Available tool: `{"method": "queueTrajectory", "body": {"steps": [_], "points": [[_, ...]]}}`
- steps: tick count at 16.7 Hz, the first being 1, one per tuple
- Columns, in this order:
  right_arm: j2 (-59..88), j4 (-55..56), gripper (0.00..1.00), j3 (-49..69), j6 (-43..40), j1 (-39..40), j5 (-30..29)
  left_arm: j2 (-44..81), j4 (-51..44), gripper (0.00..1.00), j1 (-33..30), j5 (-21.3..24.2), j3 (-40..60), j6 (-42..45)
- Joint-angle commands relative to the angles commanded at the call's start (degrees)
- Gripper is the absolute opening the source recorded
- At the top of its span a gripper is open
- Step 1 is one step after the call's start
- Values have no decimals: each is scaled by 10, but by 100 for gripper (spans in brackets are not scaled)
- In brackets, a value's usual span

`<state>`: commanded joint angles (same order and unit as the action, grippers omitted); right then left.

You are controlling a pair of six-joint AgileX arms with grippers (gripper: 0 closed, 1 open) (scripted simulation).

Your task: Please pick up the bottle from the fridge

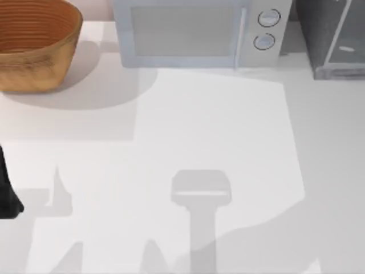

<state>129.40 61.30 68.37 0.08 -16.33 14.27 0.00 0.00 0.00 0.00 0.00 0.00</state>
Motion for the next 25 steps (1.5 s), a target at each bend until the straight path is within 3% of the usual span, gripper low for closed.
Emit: {"method": "queueTrajectory", "body": {"steps": [7, 17, 25], "points": [[0, 0, 2, 0, 0, 0, 0, 0, 0, 100, 0, 0, 0, 0], [-2, -2, 0, 0, 1, -2, 0, 0, 0, 100, 0, 0, 0, 0], [-73, -91, 0, 17, 2, -2, 1, 0, 0, 100, 0, 0, 0, 0]]}}
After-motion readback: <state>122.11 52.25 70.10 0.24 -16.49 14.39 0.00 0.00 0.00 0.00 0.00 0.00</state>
